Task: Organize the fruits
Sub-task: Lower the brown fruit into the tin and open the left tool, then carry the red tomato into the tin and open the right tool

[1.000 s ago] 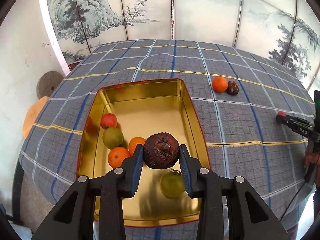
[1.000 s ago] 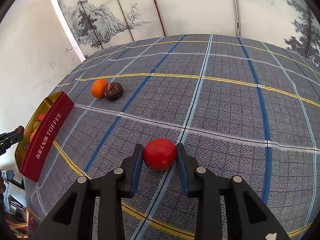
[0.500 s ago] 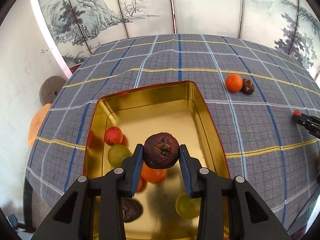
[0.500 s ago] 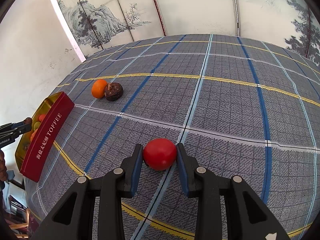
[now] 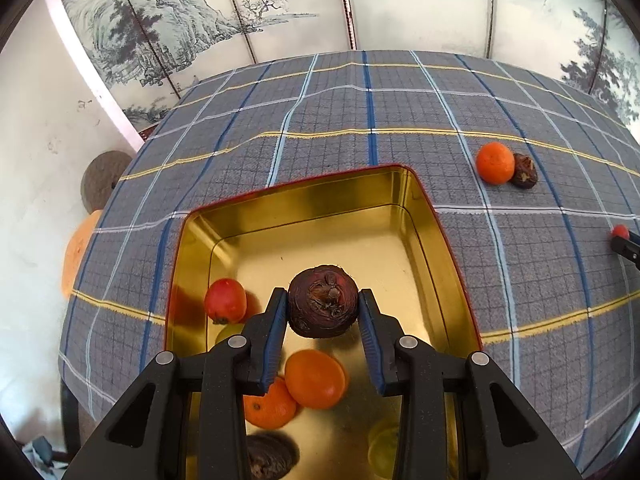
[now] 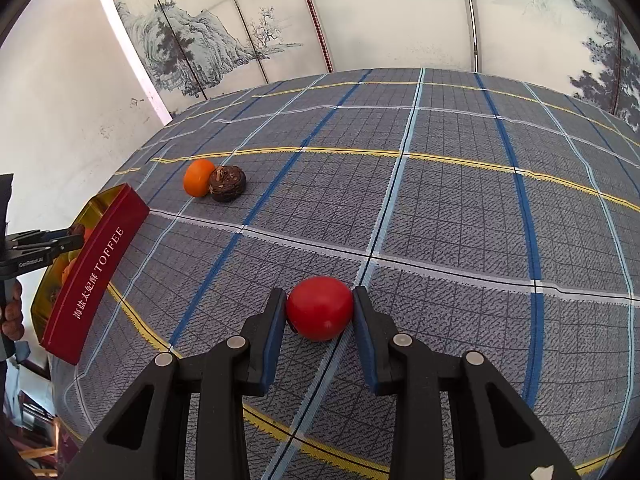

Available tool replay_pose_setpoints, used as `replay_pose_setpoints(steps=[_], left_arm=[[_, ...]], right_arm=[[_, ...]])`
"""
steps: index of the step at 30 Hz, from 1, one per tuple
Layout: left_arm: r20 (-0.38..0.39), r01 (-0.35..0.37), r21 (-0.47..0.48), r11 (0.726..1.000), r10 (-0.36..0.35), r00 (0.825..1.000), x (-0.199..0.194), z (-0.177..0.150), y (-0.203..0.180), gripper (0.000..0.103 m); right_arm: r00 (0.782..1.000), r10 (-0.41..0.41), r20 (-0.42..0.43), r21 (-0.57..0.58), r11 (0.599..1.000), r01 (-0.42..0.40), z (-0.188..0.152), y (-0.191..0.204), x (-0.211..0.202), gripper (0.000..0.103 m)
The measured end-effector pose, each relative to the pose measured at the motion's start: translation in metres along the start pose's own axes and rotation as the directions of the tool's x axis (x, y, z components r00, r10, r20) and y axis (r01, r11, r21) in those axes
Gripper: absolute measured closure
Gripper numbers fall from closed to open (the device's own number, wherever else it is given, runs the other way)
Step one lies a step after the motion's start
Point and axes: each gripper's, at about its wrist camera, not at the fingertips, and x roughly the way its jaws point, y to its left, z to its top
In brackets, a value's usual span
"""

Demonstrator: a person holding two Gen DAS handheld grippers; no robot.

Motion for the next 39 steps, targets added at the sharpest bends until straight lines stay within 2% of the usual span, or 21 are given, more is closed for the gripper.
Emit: replay_pose_setpoints(steps=[8,10,12,14,21,28,34,39], left_arm=[[-0.031,-0.007,-0.041,0.999,0.005,1.0,0.012,0.005,0.008,0.065],[-0.024,-0.02,-0.046,0.999,0.019,1.0,0.009,0.004,0.009,0.058],[-0.001,-0.031,-0.041,0.999,0.031,1.0,0.003,0.002,0.008,0.042],[0.031,-0.057,-0.032,0.998,0.058,0.998,-0.007,0.0,0.006,0.037],[0.077,-0.037,-0.067,0.997,0.042,0.996,-0.039,-0.021,0.008,0.037],[0.144,0.041,-0.175,0.984,-0.016,0.989,-0.082,-0.065,0.018,0.037],[0.164,0.04,-0.171,0.985,-0.012,0.986,-0.105,-0.095,0.014,0.037],[0.182,0.074,-0.157,0.985,-0.045,0.982,-0.114,-0.107,0.007,0.037]], right_arm=[[1.0,0.0,0.0,0.0,1.0,0.0,0.0,0.0,0.0,0.072],[1.0,0.0,0.0,0.0,1.0,0.0,0.0,0.0,0.0,0.072],[1.0,0.0,0.0,0.0,1.0,0.0,0.0,0.0,0.0,0.072],[1.0,-0.001,0.0,0.0,1.0,0.001,0.0,0.0,0.0,0.072],[1.0,-0.002,0.0,-0.001,1.0,0.002,0.0,0.0,0.0,0.072],[1.0,0.0,0.001,0.001,1.0,0.0,0.0,0.0,-0.001,0.072],[1.0,-0.001,0.011,0.017,1.0,0.001,-0.005,0.001,-0.006,0.072],[1.0,0.005,0.027,0.034,0.999,-0.006,-0.012,0.005,-0.015,0.072]])
